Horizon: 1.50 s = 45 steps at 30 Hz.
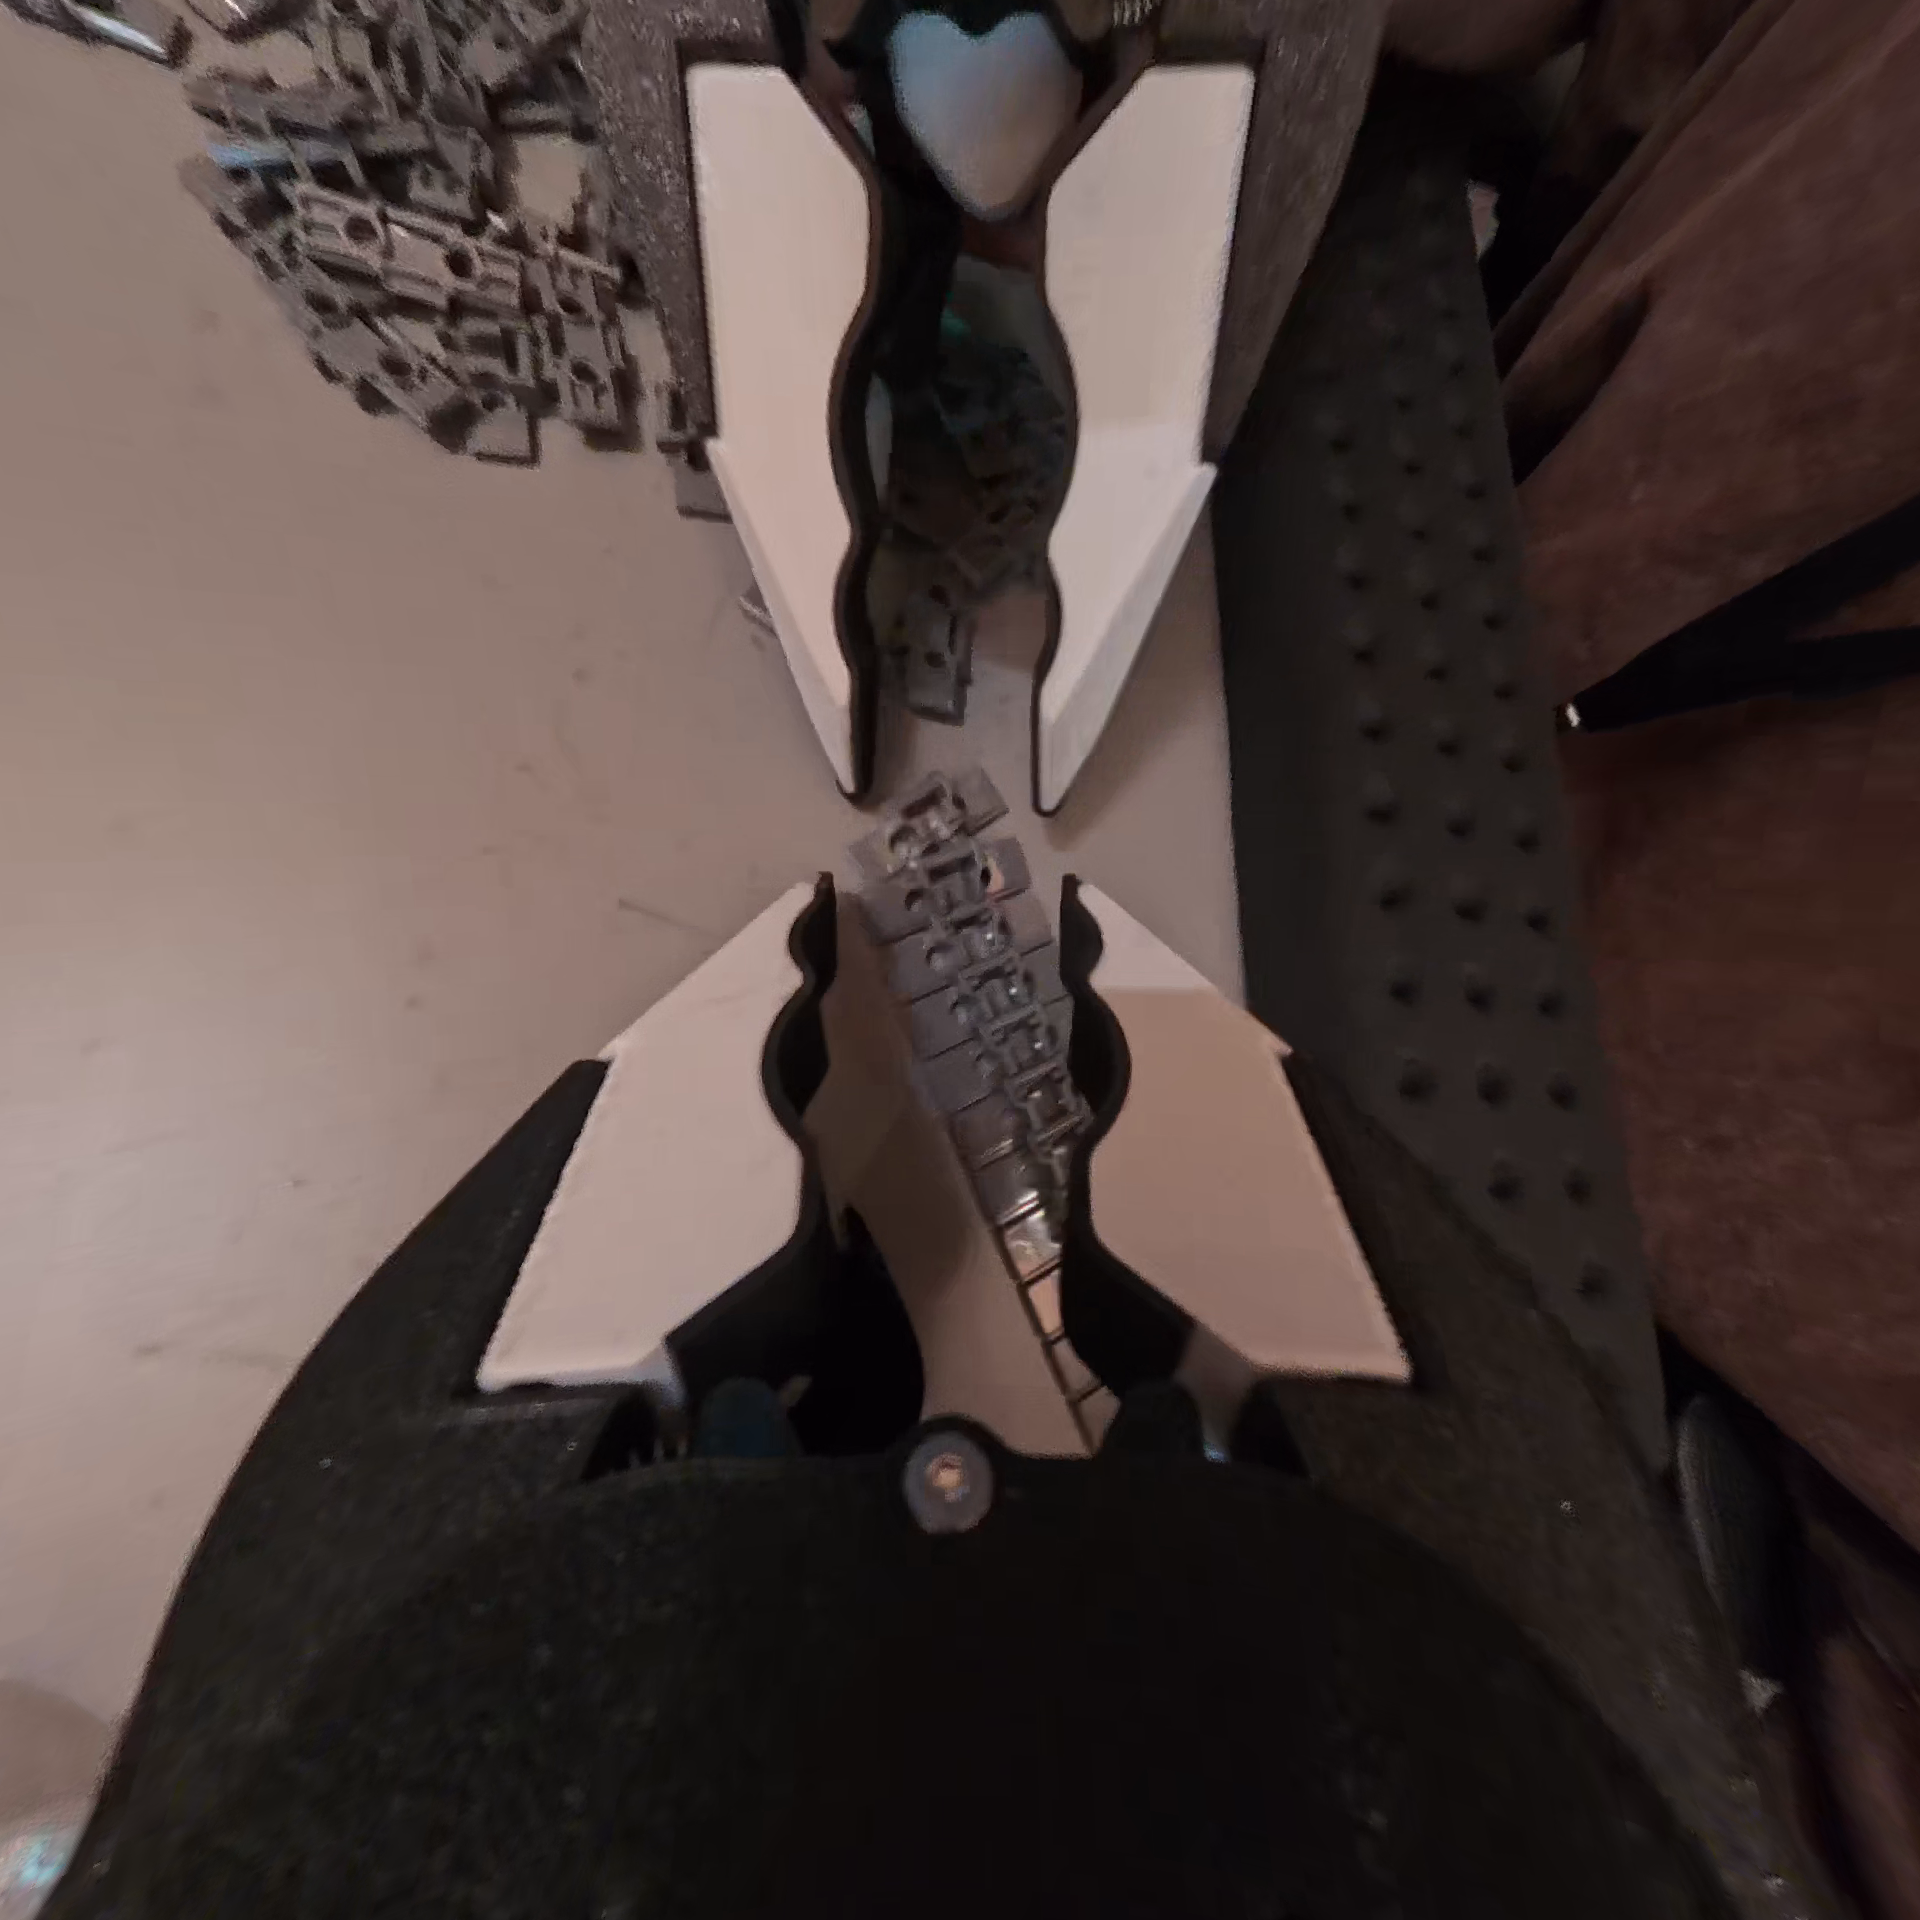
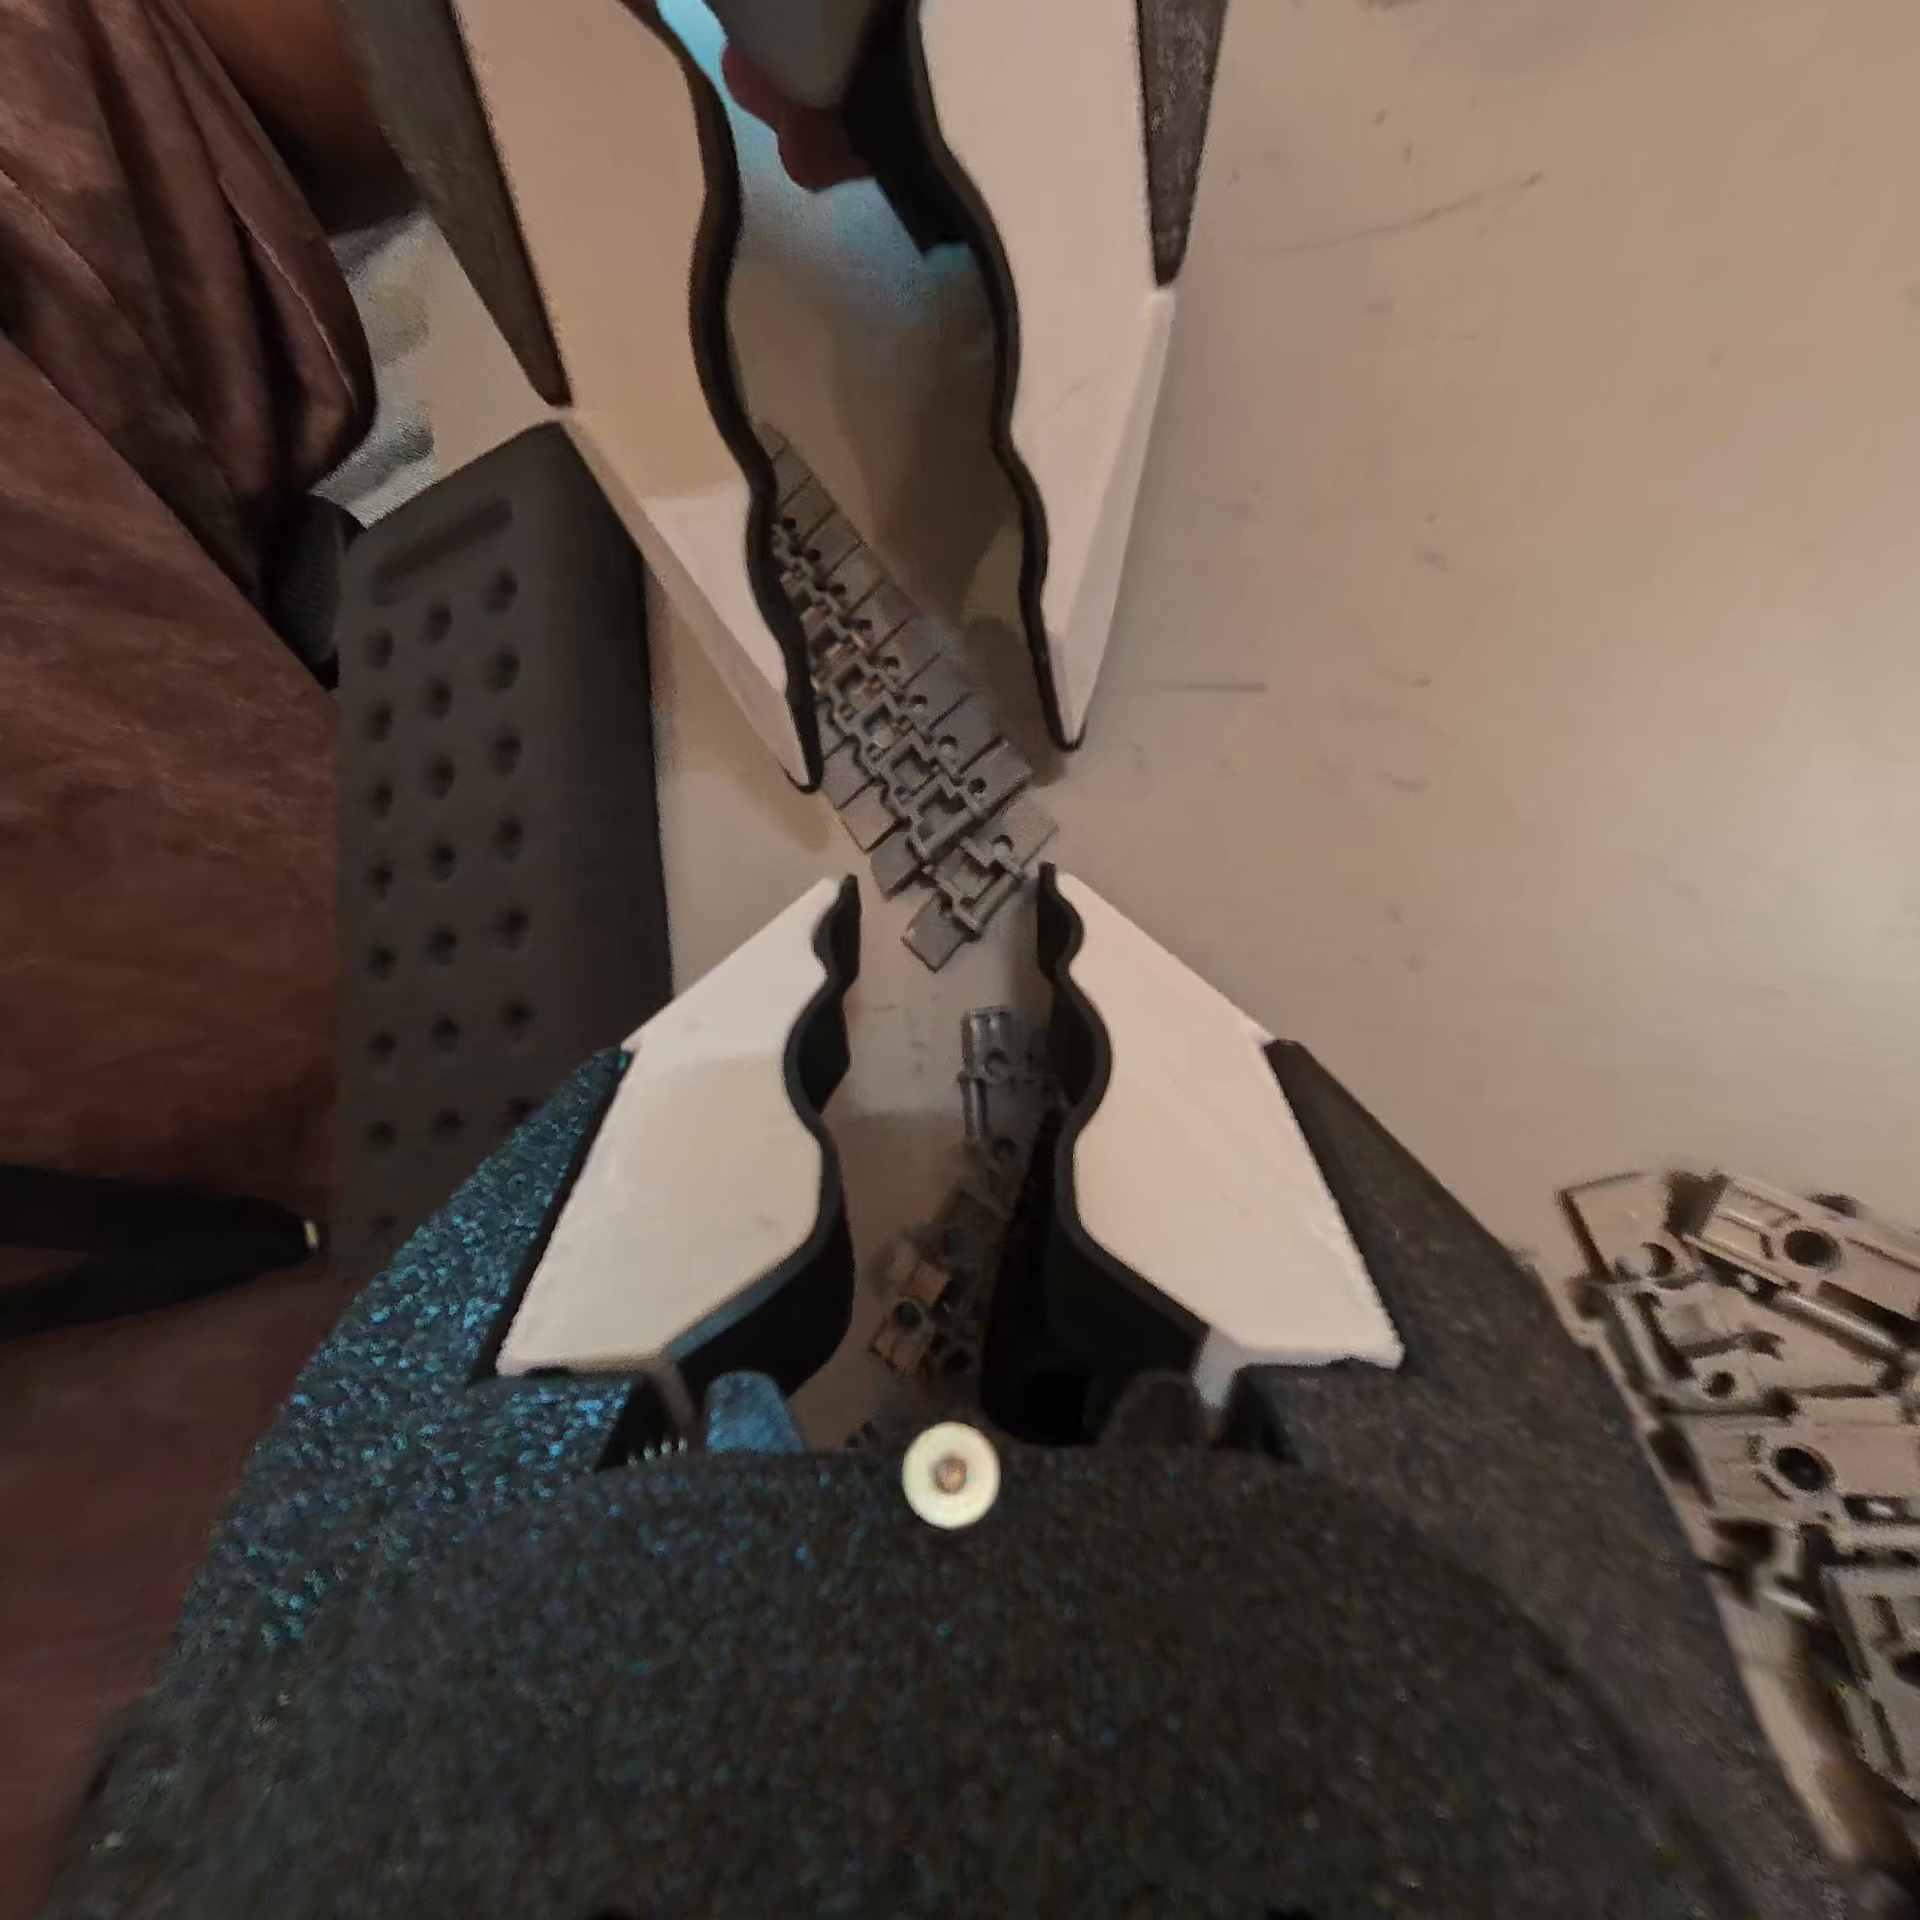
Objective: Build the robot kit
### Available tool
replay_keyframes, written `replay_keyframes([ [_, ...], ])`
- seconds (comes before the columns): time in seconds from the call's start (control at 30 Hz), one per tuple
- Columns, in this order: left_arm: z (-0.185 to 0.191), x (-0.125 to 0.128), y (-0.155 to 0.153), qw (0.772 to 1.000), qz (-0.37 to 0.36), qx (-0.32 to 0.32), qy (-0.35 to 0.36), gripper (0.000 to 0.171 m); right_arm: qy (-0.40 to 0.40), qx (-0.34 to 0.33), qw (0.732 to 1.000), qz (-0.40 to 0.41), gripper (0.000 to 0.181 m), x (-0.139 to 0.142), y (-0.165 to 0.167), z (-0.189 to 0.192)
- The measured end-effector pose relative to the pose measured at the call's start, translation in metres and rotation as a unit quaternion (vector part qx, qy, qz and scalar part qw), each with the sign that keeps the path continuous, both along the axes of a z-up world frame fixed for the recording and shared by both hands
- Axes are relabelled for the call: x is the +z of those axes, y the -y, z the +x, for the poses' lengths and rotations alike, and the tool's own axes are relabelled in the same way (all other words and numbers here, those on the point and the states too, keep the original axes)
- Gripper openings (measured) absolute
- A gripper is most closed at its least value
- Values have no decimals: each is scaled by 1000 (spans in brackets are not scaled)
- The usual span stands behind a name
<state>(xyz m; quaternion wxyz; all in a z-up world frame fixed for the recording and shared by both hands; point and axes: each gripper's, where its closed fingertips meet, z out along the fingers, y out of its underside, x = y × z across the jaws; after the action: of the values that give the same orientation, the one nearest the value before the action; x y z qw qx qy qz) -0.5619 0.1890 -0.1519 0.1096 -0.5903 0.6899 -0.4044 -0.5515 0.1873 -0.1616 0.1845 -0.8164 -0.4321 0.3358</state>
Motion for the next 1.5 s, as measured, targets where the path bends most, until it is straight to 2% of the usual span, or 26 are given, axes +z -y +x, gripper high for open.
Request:
replay_keyframes([
  [0.17, -5, 7, 4, 997, 47, 58, 9, 42, 29, 36, 995, 89, 32, 12, -7, 21],
  [0.27, -5, 3, 10, 993, 39, 112, 14, 40, 12, 55, 991, 123, 27, 16, -7, 24],
  [0.4, -2, -1, 7, 983, 51, 176, 23, 40, 8, 49, 995, 81, 30, 6, 5, 11],
  [0.53, 1, -7, 7, 979, 75, 188, 9, 33, 24, 11, 994, 102, 29, 6, 4, 2],
  [0.7, 5, -14, 7, 975, 119, 187, -5, 19, 69, -41, 987, 137, 26, 1, -1, 11],
  [0.87, 1, -13, 3, 969, 127, 210, -15, 14, 60, -60, 986, 142, 24, -6, 9, 15],
  [1.0, -2, -3, 7, 964, 144, 223, 8, 14, 34, -73, 986, 146, 25, 7, 2, 22],
  [1.07, -3, 5, 10, 961, 152, 228, 28, 14, 14, -64, 988, 140, 26, 14, 2, 22],
  [1.2, -1, 24, 12, 953, 159, 245, 79, 14, 22, 11, 989, 147, 26, 9, 10, 23],
  [1.3, 7, 42, 15, 946, 147, 257, 129, 14, -68, 36, 990, 116, 26, 32, 20, 11],
  [1.4, 15, 59, 14, 934, 142, 279, 173, 14, -168, 10, 986, 21, 43, 52, 25, 2],
  [1.43, 17, 65, 14, 930, 140, 286, 186, 14, -190, 3, 982, 10, 48, 57, 27, -1],
  [1.5, 19, 76, 12, 920, 133, 302, 211, 14, -210, -25, 976, 43, 46, 66, 23, -1],
])
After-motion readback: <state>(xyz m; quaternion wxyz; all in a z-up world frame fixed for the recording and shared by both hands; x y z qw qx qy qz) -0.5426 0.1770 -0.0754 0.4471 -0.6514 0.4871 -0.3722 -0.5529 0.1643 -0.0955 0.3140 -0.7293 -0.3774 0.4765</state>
